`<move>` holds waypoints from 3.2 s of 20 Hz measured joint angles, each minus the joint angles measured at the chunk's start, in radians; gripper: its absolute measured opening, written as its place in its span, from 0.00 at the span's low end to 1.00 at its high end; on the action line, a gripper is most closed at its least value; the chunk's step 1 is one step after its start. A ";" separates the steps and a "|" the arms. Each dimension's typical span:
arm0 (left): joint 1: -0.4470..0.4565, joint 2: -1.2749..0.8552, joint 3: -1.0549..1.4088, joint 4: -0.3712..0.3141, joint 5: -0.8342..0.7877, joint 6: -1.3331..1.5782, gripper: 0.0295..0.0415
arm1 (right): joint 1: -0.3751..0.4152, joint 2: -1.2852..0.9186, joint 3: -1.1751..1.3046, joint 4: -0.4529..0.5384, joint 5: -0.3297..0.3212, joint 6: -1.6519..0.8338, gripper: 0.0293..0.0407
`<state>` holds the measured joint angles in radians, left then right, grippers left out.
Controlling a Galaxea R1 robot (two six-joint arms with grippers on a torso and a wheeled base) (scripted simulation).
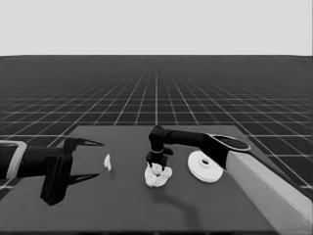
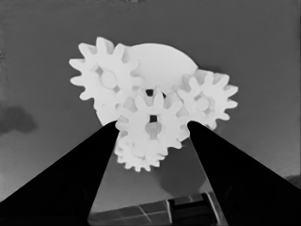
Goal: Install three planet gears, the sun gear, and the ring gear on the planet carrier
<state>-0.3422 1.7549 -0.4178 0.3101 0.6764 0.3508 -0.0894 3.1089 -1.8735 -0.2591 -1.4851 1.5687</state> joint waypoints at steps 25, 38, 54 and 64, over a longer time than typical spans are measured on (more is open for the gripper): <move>0.000 0.000 0.000 0.000 0.000 0.000 0.75 | -0.003 0.000 -0.001 0.000 0.000 0.262 0.14; 0.000 0.000 0.000 0.000 0.000 0.000 0.75 | -0.003 -0.001 -0.001 -0.001 0.000 0.398 0.14; 0.000 0.000 0.000 0.000 0.000 0.000 0.75 | -0.005 -0.001 -0.002 -0.001 0.001 0.565 0.14; 0.000 0.000 0.000 0.000 0.000 0.000 0.75 | -0.008 -0.002 -0.002 -0.001 0.001 0.670 0.14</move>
<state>-0.3422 1.7549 -0.4178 0.3101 0.6764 0.3508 -0.0976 3.1073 -1.8753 -0.2598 -1.4845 2.2388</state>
